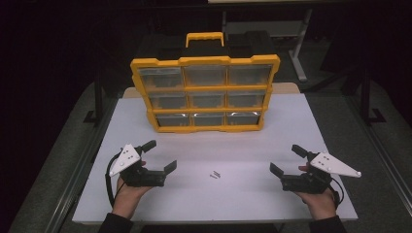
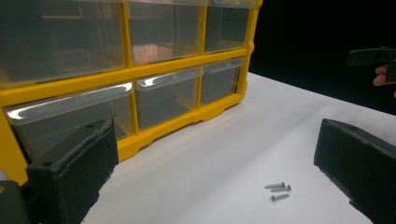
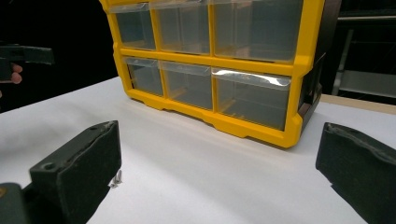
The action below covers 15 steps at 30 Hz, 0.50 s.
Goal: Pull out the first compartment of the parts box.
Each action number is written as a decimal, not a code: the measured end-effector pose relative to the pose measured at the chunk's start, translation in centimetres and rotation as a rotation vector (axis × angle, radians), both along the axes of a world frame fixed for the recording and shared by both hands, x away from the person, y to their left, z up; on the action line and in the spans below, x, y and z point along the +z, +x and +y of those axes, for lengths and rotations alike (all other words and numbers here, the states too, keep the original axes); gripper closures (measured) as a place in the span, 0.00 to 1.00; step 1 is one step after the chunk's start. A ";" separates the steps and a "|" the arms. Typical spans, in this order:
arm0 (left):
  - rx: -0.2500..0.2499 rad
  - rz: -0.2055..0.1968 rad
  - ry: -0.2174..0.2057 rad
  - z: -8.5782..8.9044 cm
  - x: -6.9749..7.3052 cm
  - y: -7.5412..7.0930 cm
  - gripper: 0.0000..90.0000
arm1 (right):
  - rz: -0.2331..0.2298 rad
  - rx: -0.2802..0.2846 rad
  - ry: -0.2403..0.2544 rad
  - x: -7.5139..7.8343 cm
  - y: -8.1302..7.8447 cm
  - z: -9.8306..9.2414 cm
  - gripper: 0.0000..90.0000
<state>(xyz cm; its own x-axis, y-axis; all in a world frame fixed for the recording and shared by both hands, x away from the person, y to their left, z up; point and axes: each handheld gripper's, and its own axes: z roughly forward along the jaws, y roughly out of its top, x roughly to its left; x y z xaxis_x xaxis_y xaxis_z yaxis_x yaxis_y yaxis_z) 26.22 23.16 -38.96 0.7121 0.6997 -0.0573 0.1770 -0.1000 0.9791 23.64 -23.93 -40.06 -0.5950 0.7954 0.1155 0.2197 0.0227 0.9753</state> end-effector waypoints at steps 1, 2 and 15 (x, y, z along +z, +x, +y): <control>0.000 -0.001 -0.002 -0.2 0.0 0.1 0.00 | 0.000 0.000 0.001 0.0 0.0 0.0 0.00; 0.000 -0.001 -0.002 -0.2 0.0 0.1 0.00 | 0.000 0.000 0.001 0.0 0.0 0.0 0.00; -0.006 0.009 -0.009 -1.8 0.1 0.6 0.00 | -0.001 0.003 0.003 0.0 0.0 0.0 0.00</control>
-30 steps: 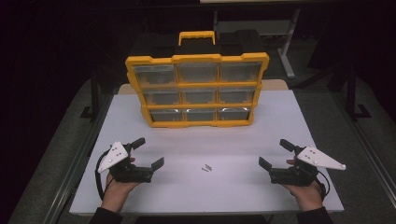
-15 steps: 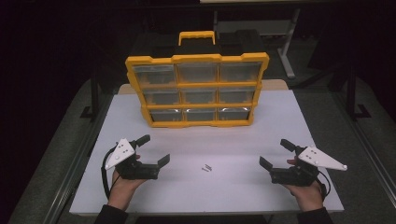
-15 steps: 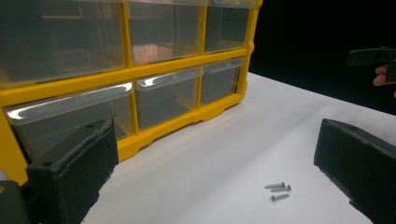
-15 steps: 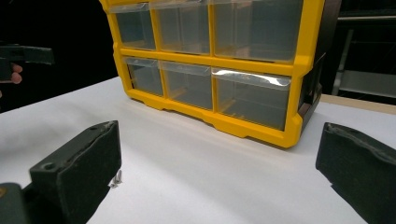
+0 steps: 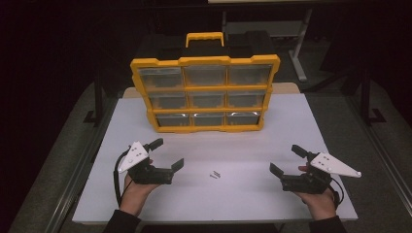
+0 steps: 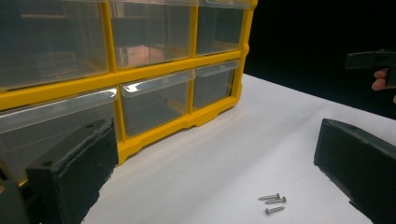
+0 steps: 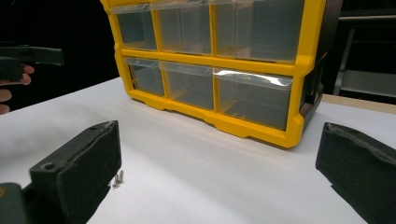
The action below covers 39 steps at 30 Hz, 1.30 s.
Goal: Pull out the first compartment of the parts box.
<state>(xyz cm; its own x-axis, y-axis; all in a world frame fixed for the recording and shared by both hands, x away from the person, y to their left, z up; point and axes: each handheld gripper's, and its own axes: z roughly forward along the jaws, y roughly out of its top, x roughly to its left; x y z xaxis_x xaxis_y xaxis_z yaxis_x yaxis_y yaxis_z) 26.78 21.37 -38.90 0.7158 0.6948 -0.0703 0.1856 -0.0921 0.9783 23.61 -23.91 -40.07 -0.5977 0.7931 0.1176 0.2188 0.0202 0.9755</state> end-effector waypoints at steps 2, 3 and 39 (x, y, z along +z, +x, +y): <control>0.002 -0.001 0.001 -0.2 0.0 0.0 0.00 | 0.001 0.000 0.002 0.0 0.0 0.0 0.00; 0.003 0.000 -0.002 -0.3 0.0 0.1 0.00 | 0.001 0.001 0.003 0.0 0.0 0.0 0.00; 0.072 -0.036 0.007 -5.2 -0.2 1.1 0.00 | 0.012 0.013 0.010 -0.2 0.3 0.3 0.00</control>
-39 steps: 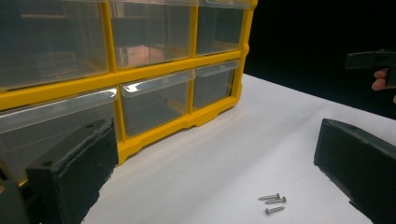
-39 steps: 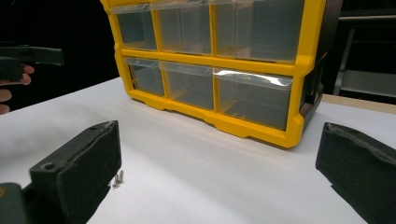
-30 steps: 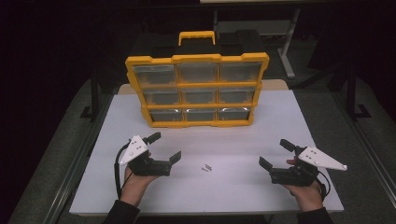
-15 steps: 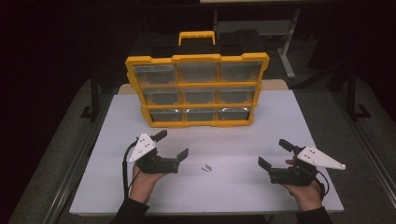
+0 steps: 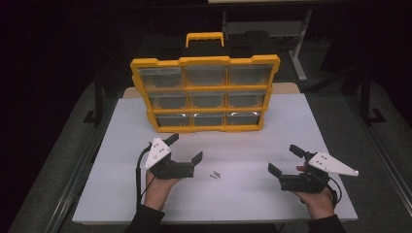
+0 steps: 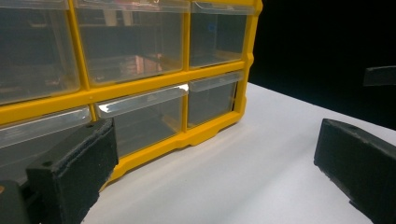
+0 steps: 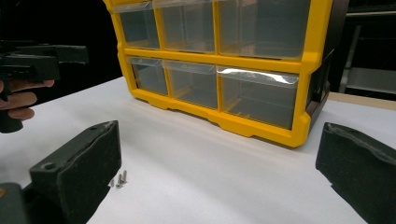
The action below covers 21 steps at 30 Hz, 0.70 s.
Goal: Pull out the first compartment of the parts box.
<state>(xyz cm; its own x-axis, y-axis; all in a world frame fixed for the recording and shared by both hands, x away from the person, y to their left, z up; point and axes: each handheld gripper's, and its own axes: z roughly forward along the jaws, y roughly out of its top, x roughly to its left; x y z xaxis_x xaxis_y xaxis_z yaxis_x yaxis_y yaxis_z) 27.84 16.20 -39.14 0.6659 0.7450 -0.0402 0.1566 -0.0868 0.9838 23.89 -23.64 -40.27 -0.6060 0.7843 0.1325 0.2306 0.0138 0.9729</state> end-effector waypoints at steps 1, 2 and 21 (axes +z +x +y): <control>0.008 -0.004 -0.007 -0.3 -0.1 0.1 0.00 | 0.000 0.001 0.001 0.0 0.0 0.0 0.00; 0.012 -0.006 -0.005 -0.4 -0.1 0.1 0.00 | 0.000 0.002 0.001 0.0 0.0 0.0 0.00; 0.114 -0.021 0.000 -1.8 -0.7 0.2 0.00 | -0.003 0.008 0.009 0.0 0.2 0.0 0.00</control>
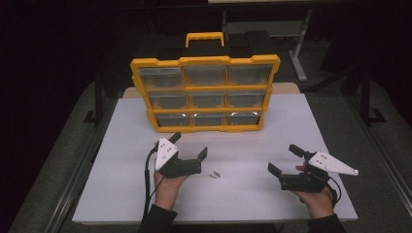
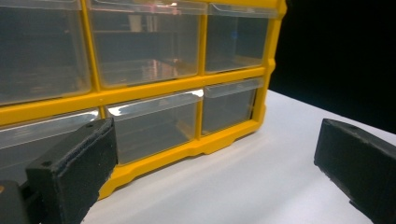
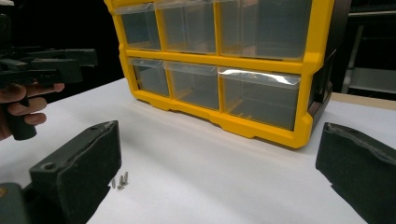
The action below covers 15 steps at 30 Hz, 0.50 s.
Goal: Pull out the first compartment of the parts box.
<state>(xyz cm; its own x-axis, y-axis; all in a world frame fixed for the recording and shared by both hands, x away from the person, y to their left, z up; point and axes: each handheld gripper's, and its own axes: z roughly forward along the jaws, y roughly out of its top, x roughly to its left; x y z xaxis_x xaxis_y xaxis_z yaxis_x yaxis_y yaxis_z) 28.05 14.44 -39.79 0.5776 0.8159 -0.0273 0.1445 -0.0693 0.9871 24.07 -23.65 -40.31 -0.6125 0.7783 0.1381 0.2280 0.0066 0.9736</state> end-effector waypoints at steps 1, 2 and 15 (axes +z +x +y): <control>0.018 0.006 0.005 -0.2 -0.1 0.0 0.00 | 0.001 0.001 0.000 0.0 0.0 0.0 0.00; 0.026 0.009 0.009 -0.3 -0.2 0.0 0.00 | 0.001 0.002 -0.001 0.0 0.0 0.0 0.00; 0.143 0.005 0.010 -1.3 -0.6 -0.1 0.00 | 0.001 0.003 -0.001 0.0 0.1 0.1 0.00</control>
<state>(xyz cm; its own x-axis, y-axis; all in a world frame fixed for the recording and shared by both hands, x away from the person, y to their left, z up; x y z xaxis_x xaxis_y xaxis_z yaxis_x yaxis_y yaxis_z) 27.97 13.16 -40.42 0.4556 0.8900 -0.0212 0.1581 -0.0575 0.9858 24.12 -23.58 -40.33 -0.6150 0.7764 0.1378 0.2288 0.0085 0.9734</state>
